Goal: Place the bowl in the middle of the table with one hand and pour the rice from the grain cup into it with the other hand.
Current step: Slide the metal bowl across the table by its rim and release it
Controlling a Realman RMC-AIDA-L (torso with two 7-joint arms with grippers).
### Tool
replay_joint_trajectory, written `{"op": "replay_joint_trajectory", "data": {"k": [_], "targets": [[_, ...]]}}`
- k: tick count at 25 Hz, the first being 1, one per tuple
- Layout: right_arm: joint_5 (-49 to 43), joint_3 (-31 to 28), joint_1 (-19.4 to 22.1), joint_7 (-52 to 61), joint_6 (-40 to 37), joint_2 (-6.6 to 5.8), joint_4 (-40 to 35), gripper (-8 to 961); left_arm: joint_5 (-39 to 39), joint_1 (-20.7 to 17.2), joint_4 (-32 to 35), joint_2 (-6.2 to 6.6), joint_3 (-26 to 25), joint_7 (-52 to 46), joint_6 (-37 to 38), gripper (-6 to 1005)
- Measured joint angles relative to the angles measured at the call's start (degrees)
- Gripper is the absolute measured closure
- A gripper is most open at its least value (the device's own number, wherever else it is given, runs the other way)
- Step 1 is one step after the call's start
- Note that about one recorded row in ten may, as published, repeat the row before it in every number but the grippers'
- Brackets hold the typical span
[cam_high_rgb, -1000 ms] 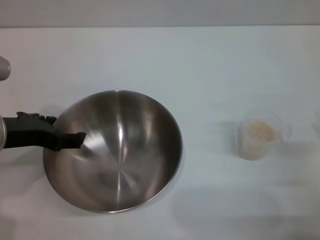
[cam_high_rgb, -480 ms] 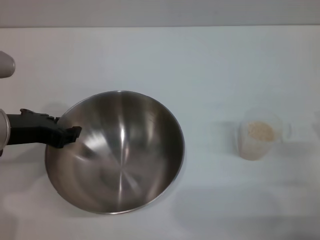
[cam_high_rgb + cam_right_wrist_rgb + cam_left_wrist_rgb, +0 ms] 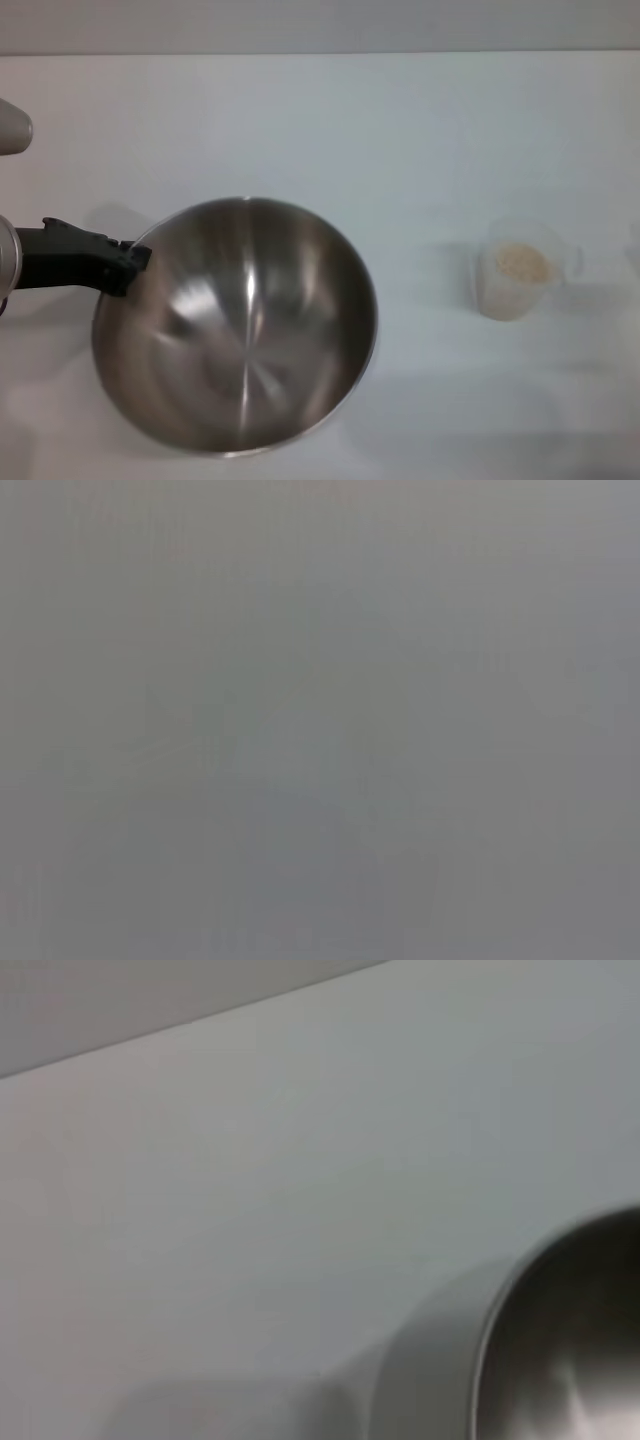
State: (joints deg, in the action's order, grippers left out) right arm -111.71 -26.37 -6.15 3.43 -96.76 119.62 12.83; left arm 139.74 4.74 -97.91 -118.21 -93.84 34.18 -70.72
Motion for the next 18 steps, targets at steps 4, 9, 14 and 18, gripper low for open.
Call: {"op": "replay_joint_trajectory", "data": {"k": [4, 9, 14, 18], "targets": [[0.0, 0.0, 0.0, 0.0, -0.2, 0.0, 0.0, 114, -0.1, 0.2, -0.1, 0.0, 0.0, 0.1, -0.2, 933], [0.0, 0.0, 0.0, 0.0, -0.3, 0.0, 0.0, 114, -0.3, 1.7, 0.1, 0.0, -0.3, 0.1, -1.6, 934], [0.0, 0.0, -0.2, 0.0, -0.3, 0.0, 0.1, 114, -0.9, 4.3, 0.6, -0.08, -2.0, 0.1, -4.2, 940], [0.0, 0.0, -0.3, 0.0, -0.3, 0.0, 0.2, 115, -2.7, 6.1, 1.5, 0.05, -3.9, 0.7, -5.7, 946]]}}
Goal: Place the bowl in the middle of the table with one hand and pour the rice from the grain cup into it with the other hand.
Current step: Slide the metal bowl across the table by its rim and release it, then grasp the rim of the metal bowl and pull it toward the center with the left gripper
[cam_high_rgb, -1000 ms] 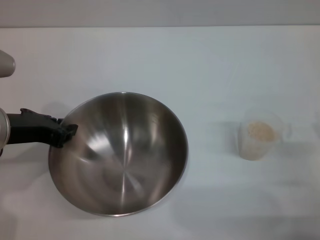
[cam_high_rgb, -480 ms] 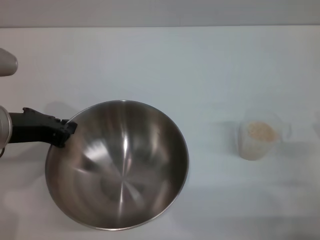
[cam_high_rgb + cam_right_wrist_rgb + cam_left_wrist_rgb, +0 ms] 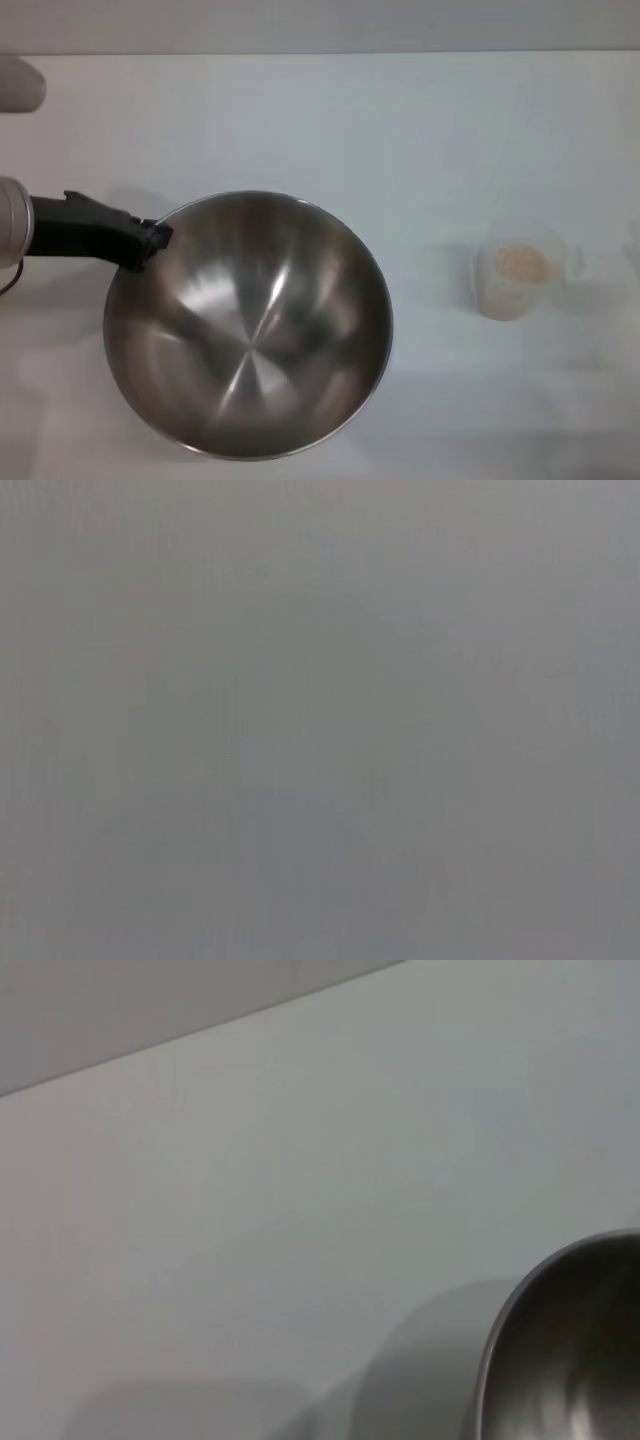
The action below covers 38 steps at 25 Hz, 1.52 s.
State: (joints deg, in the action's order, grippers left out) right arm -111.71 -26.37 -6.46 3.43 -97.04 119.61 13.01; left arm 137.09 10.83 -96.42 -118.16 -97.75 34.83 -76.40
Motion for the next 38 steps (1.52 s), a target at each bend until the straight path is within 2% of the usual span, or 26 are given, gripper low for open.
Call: {"op": "replay_joint_trajectory", "data": {"k": [3, 6, 7, 11, 17, 23, 26, 27, 33, 34, 35, 38], "targets": [[0.0, 0.0, -0.1, 0.0, 0.0, 0.0, 0.1, 115, -2.5, 2.0, 1.5, -0.01, -2.5, 1.3, -1.8, 950], [0.0, 0.1, -0.1, 0.0, 0.1, 0.0, 0.1, 115, -3.7, 6.1, 5.8, 0.02, -5.5, 2.5, -4.1, 954], [0.0, 0.1, -0.1, 0.0, 0.1, 0.0, 0.1, 115, -3.7, 6.1, 5.8, 0.02, -5.5, 2.5, -4.1, 954], [0.0, 0.3, -0.2, 0.0, 0.4, 0.0, 0.1, 114, -4.4, 10.7, 10.0, 0.02, -8.0, 3.8, -5.3, 956], [0.0, 0.4, -0.2, 0.0, 0.4, 0.0, 0.0, 115, -5.0, 13.8, 12.5, 0.12, -9.8, 4.5, -7.2, 955], [0.0, 0.4, -0.3, 0.0, 0.5, 0.0, 0.0, 115, -5.2, 18.6, 16.5, 0.09, -13.9, 5.4, -9.9, 947], [0.0, 0.5, -0.7, 0.0, 0.6, 0.0, 0.1, 116, -5.2, 20.4, 18.1, 0.04, -14.3, 5.4, -8.9, 943], [0.0, 0.5, -0.7, 0.0, 0.6, 0.0, 0.1, 116, -5.2, 22.4, 20.3, 0.03, -14.3, 5.6, -7.5, 942], [0.0, 0.5, -0.8, 0.0, 1.0, 0.0, 0.2, 116, -5.2, 28.4, 28.6, 0.03, -16.2, 7.7, -4.4, 935], [0.0, 0.5, -0.8, 0.0, 1.0, 0.01, 0.2, 116, -5.2, 28.4, 28.6, 0.03, -16.2, 7.7, -4.4, 934], [0.0, 0.5, -0.8, 0.0, 1.1, 0.0, 0.2, 115, -5.2, 30.1, 31.5, 0.1, -17.0, 8.5, -2.4, 932], [0.0, 0.5, -0.8, 0.0, 1.1, 0.05, 0.1, 115, -5.2, 30.9, 33.4, 0.17, -17.1, 8.9, -0.3, 929]]}}
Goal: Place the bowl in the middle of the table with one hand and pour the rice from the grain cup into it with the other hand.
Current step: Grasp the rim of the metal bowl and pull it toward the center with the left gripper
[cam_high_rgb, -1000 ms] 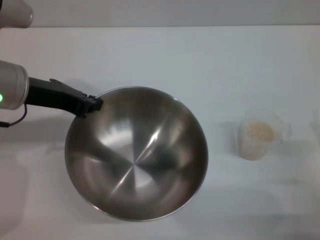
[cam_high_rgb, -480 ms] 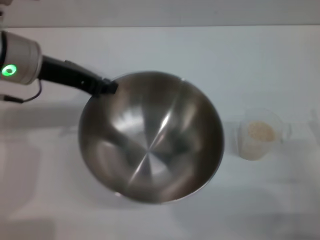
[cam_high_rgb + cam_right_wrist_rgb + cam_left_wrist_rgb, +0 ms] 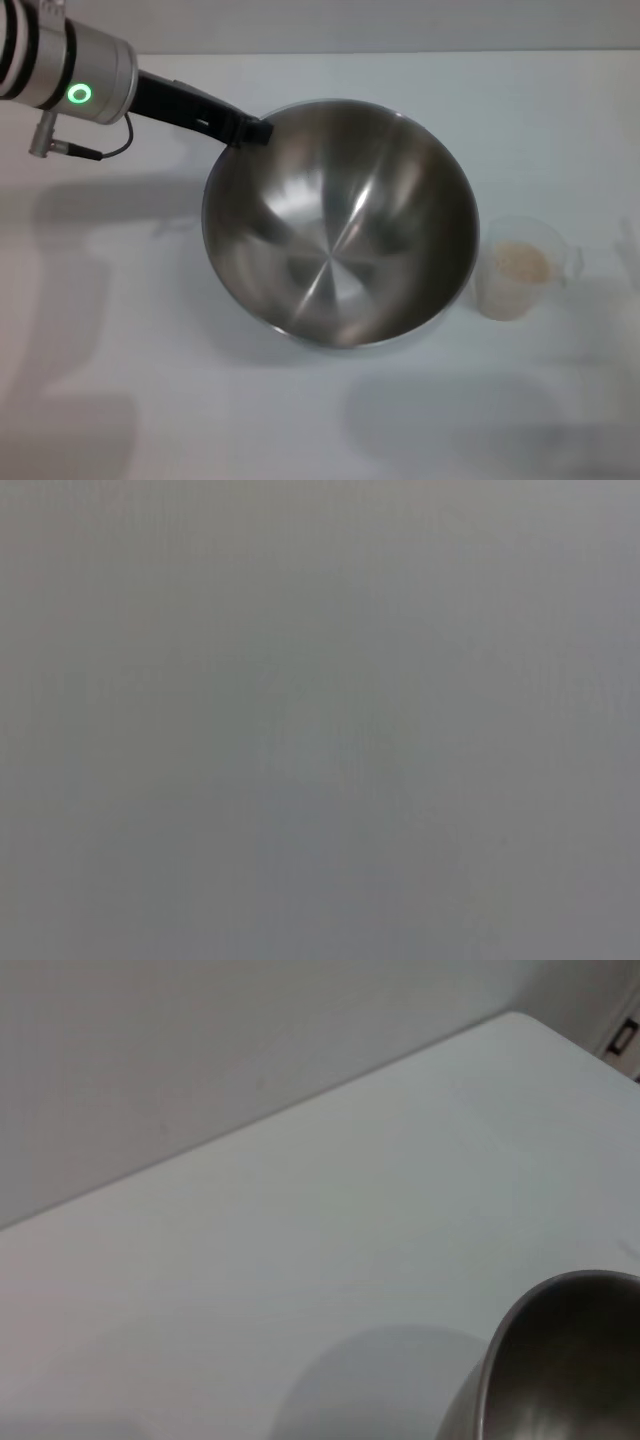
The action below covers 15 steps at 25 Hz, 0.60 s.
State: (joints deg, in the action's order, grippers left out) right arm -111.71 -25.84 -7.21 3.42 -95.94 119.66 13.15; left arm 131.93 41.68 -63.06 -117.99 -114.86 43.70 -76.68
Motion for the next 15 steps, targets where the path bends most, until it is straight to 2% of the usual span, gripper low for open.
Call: {"op": "replay_joint_trajectory", "data": {"k": [15], "targets": [[0.0, 0.0, -0.2, 0.0, 0.1, 0.01, -0.2, 114, 0.1, 0.6, 6.9, -0.12, 0.0, 1.7, 5.2, 910]]}}
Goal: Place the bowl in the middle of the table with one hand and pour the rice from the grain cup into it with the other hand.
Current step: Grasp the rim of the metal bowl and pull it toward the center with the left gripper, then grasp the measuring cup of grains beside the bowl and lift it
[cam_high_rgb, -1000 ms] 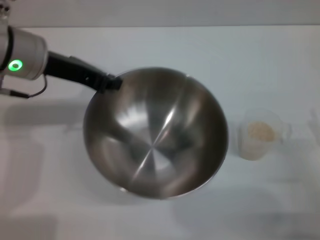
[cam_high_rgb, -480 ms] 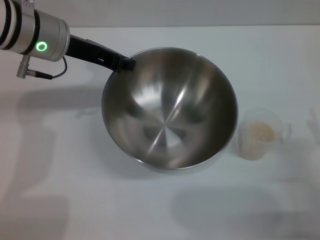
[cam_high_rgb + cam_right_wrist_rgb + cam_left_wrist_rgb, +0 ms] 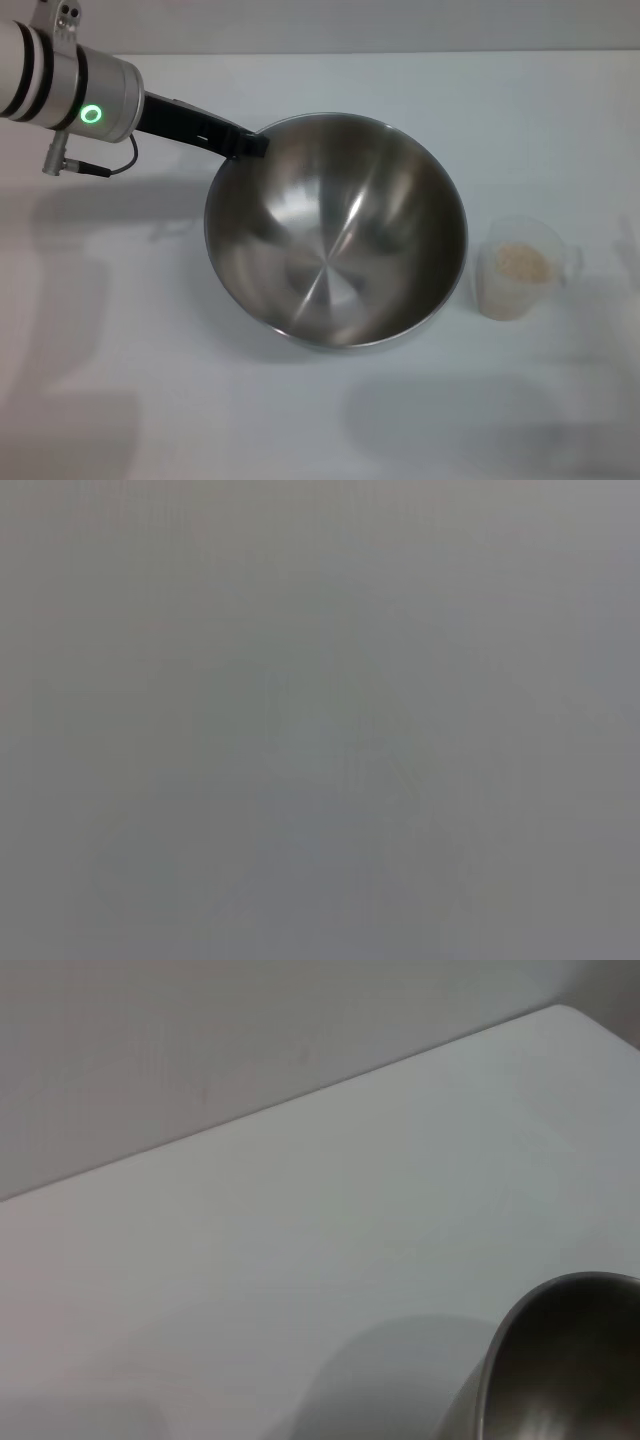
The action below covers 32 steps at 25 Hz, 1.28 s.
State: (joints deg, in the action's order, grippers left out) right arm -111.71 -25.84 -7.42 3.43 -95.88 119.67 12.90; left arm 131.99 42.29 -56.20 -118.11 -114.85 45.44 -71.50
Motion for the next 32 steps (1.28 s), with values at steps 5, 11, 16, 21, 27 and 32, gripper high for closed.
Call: {"op": "replay_joint_trajectory", "data": {"k": [5, 11, 16, 21, 27, 32], "targets": [[0.0, 0.0, 0.1, 0.0, 0.0, -0.03, -0.1, 115, 0.0, -0.1, 0.8, -0.07, 0.1, 0.1, 1.7, 904], [0.0, 0.0, 0.1, 0.0, 0.0, -0.06, -0.1, 115, -0.2, 0.1, 1.4, -0.1, 0.0, 0.1, 2.2, 896], [0.0, 0.0, 0.1, 0.0, 0.0, -0.06, -0.1, 115, -0.9, -0.2, 0.7, -0.1, 0.2, 0.1, 2.7, 890], [0.0, 0.0, 0.1, 0.0, 0.0, -0.06, -0.1, 115, -3.1, -1.0, -1.7, -0.1, 0.5, 1.3, 2.6, 715], [0.0, 0.0, 0.3, 0.0, 0.0, -0.05, -0.1, 114, -4.4, -4.9, -13.3, -0.25, 0.4, 0.6, 3.8, 480], [0.0, -0.1, 0.5, 0.0, -0.4, -0.05, -0.1, 114, -3.3, -16.6, -30.3, -0.31, 8.5, 1.2, 20.7, 252]]}}
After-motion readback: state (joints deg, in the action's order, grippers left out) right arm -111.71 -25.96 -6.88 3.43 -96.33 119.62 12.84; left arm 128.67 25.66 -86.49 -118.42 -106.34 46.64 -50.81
